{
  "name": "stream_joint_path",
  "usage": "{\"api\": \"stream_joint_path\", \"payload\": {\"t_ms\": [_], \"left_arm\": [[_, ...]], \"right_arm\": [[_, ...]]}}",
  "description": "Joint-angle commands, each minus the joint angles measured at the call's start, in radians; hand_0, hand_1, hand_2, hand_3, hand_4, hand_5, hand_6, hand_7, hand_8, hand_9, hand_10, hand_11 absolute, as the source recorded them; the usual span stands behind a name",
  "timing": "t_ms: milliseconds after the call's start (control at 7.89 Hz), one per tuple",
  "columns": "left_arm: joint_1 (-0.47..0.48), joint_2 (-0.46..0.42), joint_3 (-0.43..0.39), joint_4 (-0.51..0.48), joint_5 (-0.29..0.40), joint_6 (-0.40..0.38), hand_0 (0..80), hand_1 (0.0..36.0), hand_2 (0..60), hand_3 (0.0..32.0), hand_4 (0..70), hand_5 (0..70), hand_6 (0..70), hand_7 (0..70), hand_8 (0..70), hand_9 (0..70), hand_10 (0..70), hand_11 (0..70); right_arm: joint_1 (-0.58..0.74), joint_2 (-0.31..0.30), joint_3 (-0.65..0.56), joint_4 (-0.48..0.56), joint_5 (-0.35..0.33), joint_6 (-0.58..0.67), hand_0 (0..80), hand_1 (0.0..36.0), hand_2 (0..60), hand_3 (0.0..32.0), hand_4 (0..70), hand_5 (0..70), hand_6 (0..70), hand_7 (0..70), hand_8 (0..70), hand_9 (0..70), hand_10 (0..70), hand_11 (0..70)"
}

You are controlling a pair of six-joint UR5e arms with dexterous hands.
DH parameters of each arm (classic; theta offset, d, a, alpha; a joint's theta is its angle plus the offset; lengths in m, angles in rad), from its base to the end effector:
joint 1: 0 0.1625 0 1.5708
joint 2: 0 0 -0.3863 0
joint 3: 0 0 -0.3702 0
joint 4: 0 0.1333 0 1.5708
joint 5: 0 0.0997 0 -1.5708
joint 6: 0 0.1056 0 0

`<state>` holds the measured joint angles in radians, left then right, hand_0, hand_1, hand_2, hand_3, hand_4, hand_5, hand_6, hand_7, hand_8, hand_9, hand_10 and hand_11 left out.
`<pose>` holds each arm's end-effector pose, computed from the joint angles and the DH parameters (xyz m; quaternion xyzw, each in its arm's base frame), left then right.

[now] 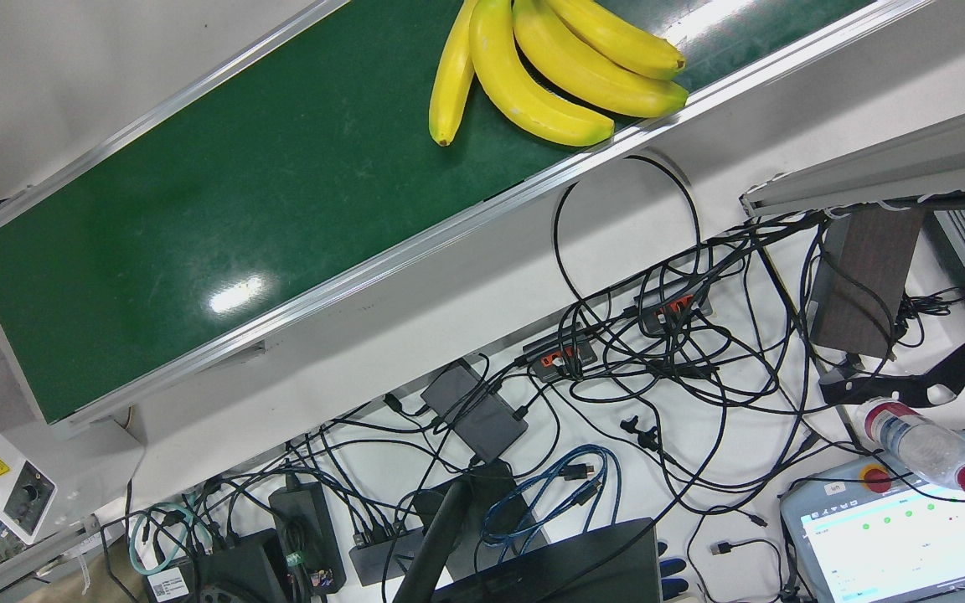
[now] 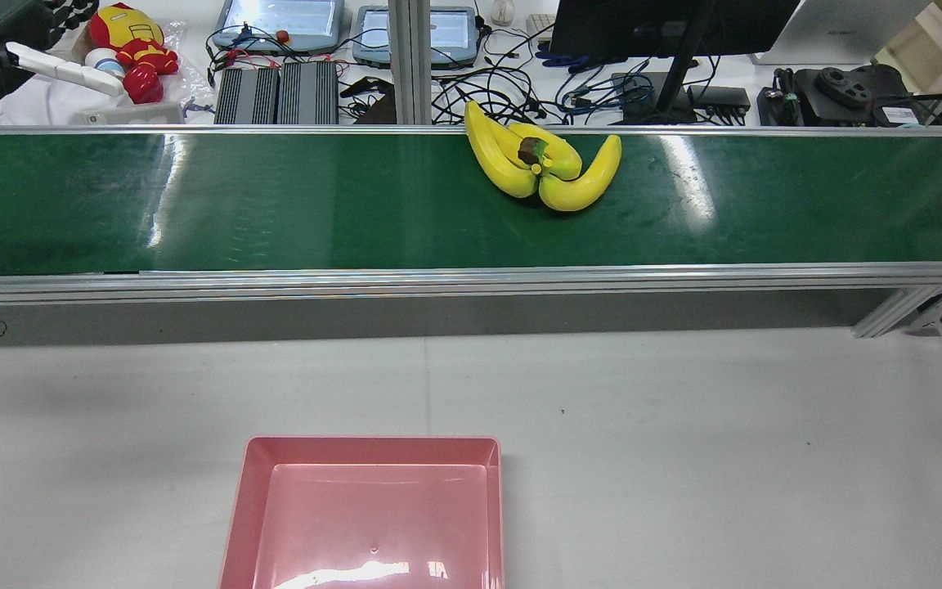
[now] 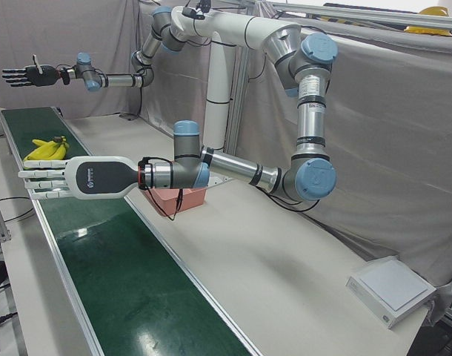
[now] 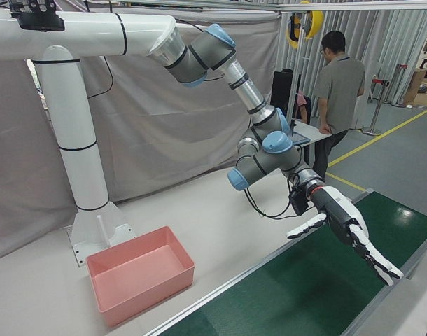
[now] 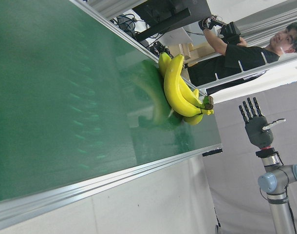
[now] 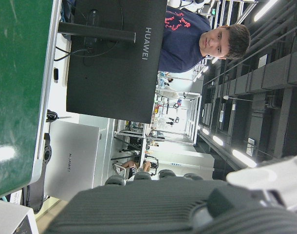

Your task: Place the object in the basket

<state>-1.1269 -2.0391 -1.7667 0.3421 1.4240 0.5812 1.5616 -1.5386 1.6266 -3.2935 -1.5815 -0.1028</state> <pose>0.1219 -0.6026 0.3405 0.0983 0.8043 -0.5373 0.2340 0.1277 -0.4814 0.6223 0.0281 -0.6836 0.7280 0.0445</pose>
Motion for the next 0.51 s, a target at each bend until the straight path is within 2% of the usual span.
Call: {"api": "stream_joint_path", "payload": {"t_ms": [0,380], "left_arm": [[-0.001,-0.003,0.000,0.000,0.000,0.002,59.1,20.6,0.0,1.4,7.9,0.0,0.0,1.2,4.0,7.0,1.6,4.9],[-0.001,-0.006,0.000,0.000,0.001,-0.001,58.9,20.6,0.0,1.2,7.7,0.0,0.0,1.1,4.0,6.9,1.4,4.6]], "right_arm": [[0.000,0.000,0.001,0.000,0.000,0.000,0.0,0.0,0.0,0.0,0.0,0.0,0.0,0.0,0.0,0.0,0.0,0.0],[0.000,0.000,0.001,0.000,0.000,0.000,0.0,0.0,0.0,0.0,0.0,0.0,0.0,0.0,0.0,0.0,0.0,0.0]]}}
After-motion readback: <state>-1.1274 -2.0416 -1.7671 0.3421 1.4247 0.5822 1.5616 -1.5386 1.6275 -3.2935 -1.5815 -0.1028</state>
